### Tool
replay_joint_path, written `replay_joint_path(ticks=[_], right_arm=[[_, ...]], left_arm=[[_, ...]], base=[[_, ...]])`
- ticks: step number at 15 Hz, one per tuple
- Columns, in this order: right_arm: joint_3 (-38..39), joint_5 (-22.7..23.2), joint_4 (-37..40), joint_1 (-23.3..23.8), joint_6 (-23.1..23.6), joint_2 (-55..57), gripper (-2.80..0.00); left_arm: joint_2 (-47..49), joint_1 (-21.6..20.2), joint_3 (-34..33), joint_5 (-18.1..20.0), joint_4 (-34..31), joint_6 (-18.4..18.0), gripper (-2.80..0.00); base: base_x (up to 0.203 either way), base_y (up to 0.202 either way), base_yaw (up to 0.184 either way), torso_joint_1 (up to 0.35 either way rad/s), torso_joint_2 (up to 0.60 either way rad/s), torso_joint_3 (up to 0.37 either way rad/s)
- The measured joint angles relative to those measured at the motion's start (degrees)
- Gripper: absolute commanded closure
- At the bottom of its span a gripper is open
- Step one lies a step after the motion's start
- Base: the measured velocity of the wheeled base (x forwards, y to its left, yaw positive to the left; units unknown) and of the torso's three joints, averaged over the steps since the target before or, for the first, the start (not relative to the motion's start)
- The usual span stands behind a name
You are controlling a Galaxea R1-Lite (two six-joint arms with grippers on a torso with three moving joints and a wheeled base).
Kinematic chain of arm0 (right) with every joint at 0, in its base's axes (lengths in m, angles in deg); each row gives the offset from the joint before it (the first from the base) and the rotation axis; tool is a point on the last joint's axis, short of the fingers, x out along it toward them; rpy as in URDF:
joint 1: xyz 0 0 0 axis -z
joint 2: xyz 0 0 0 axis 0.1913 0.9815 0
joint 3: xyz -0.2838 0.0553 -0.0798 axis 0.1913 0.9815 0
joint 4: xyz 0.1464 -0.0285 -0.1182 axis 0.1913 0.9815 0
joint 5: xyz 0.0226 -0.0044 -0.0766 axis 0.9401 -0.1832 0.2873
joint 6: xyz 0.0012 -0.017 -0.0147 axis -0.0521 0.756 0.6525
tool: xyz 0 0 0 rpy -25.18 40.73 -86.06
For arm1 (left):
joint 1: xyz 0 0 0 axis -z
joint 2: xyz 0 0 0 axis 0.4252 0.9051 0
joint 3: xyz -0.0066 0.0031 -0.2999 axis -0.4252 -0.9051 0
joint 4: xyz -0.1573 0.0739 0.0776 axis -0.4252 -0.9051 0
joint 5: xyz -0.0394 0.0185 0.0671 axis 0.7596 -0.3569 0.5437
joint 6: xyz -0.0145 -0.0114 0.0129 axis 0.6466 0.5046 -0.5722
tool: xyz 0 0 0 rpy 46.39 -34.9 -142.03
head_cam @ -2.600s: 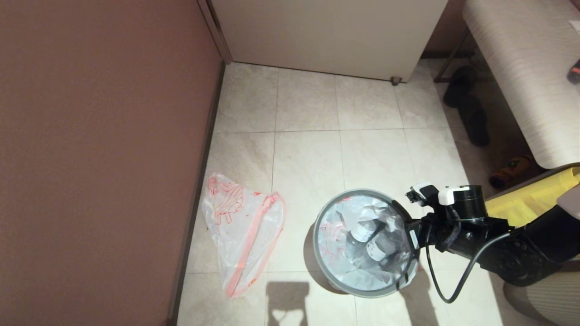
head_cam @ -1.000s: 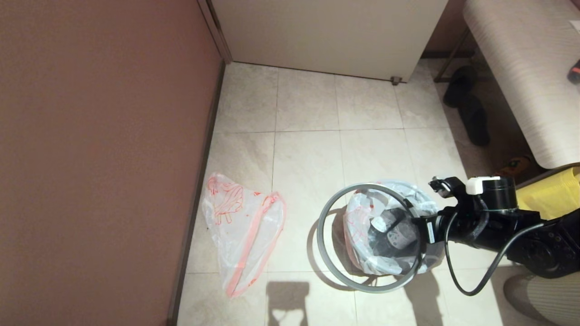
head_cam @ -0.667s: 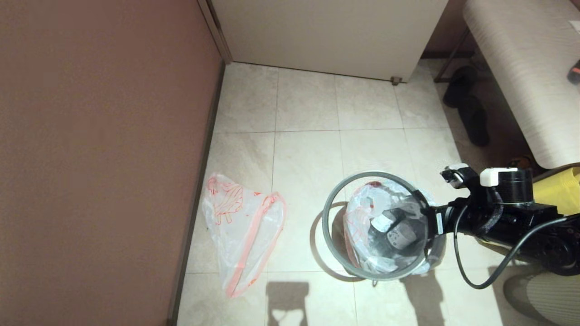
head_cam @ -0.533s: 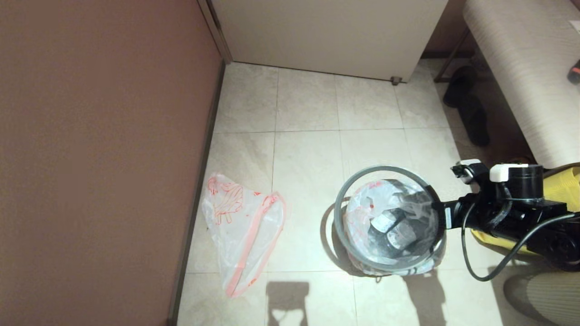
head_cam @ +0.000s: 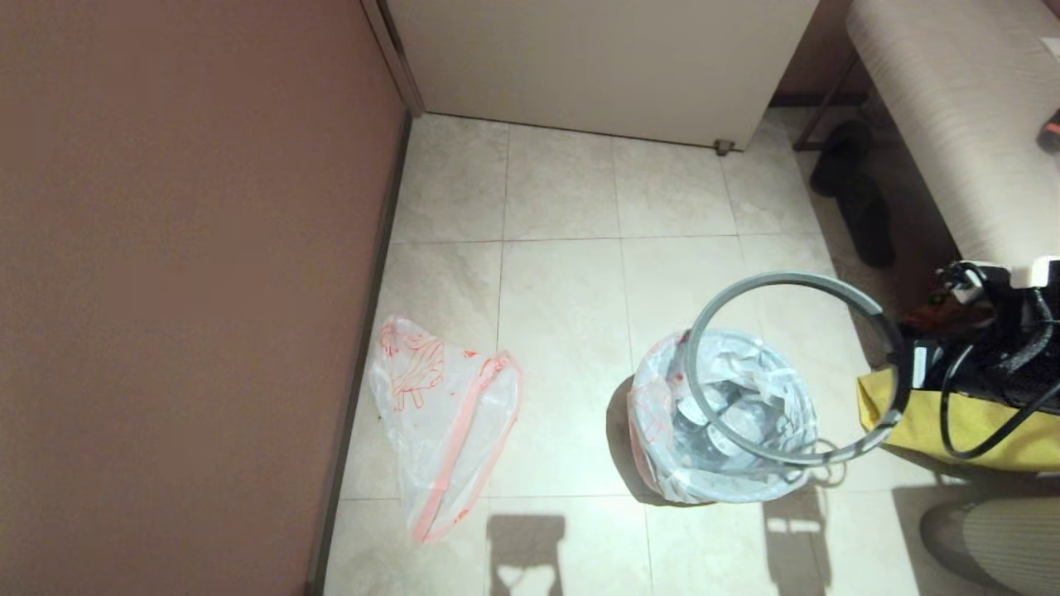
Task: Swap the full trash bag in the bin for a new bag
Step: Place the trash can ring on the floor
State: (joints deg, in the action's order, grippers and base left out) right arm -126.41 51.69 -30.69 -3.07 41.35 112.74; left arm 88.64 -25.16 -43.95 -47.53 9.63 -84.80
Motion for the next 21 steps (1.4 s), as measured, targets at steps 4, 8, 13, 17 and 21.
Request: replay_joint_path(ticks=[4, 8, 13, 17, 21], right_arm=[[-0.03, 0.00, 6.53, 9.70, 5.49, -3.34, 0.00], [0.49, 1.08, 8.50, 20.32, 12.02, -4.43, 0.00], [0.80, 3.76, 10.85, 28.26, 15.40, -3.76, 0.00], [1.19, 3.80, 9.85, 28.72, 15.99, 2.39, 0.00], [1.19, 4.07, 3.72, 25.61, 16.04, 11.67, 0.00]], left_arm=[[0.00, 0.00, 0.00, 0.03, 0.00, -0.02, 0.00], [0.00, 0.00, 0.00, -0.01, 0.00, -0.02, 0.00], [0.00, 0.00, 0.00, -0.01, -0.01, -0.01, 0.00], [0.00, 0.00, 0.00, -0.01, 0.00, -0.02, 0.00], [0.00, 0.00, 0.00, -0.02, 0.00, -0.01, 0.00]], base=[[0.000, 0.000, 0.000, 0.000, 0.00, 0.000], [0.000, 0.000, 0.000, 0.000, 0.00, 0.000], [0.000, 0.000, 0.000, 0.000, 0.00, 0.000], [0.000, 0.000, 0.000, 0.000, 0.00, 0.000], [0.000, 0.000, 0.000, 0.000, 0.00, 0.000]])
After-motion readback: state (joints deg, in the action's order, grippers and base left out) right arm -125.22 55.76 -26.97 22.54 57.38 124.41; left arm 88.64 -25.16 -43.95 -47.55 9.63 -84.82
